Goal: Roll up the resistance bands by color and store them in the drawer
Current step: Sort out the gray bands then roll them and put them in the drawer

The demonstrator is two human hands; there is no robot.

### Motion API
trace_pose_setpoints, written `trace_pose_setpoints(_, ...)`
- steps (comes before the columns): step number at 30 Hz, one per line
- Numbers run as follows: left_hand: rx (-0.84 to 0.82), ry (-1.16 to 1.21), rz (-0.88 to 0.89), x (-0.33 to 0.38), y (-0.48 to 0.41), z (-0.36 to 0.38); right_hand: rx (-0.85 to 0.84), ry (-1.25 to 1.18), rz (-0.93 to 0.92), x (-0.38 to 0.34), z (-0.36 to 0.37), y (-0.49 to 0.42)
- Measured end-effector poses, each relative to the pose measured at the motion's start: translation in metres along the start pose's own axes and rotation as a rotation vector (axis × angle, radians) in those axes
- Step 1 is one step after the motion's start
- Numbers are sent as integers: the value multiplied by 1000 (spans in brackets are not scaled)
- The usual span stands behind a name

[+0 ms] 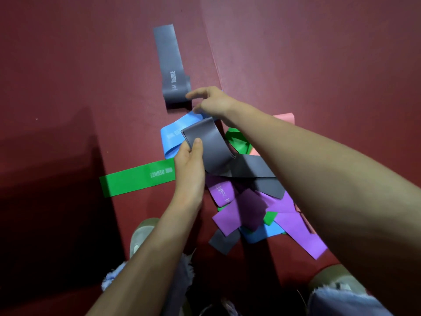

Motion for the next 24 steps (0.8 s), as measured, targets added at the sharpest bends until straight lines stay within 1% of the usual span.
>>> trace_pose_setpoints(3, 16, 5, 2, 0, -1, 2, 43, -101, -39, -8, -2, 2)
trace_pose_setpoints(7, 20, 26, 9, 0, -4, 2, 154, -228, -109, -15, -21, 23)
trace_pose_setpoints(10, -52, 26, -24, -7, 0, 13, 135, -216, -113, -5, -51, 65)
trace_pose_setpoints(14, -197, -29, -109, -23, 5, 39, 73, -160, -33, 22, -82, 130)
trace_pose_setpoints(18, -297, -93, -215, -44, 11, 65, 50, -126, 152, 68, -87, 167)
trace_pose_setpoints(21, -292, -173, -275, -63, 14, 73, 95, 9, 264, 97, -88, 171)
trace_pose_setpoints(24, -225, -184, -254, -69, 11, 70, 121, 162, 232, 97, -89, 160)
Point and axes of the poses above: each hand's wrist, its own y-axis away from the middle knuckle, its own z-axis out of the palm, x = y × z, the point moved 10 cm from there along -y, towards the middle knuckle, and after that the axes turned 14 degrees about -z, right-handed, at the moved point
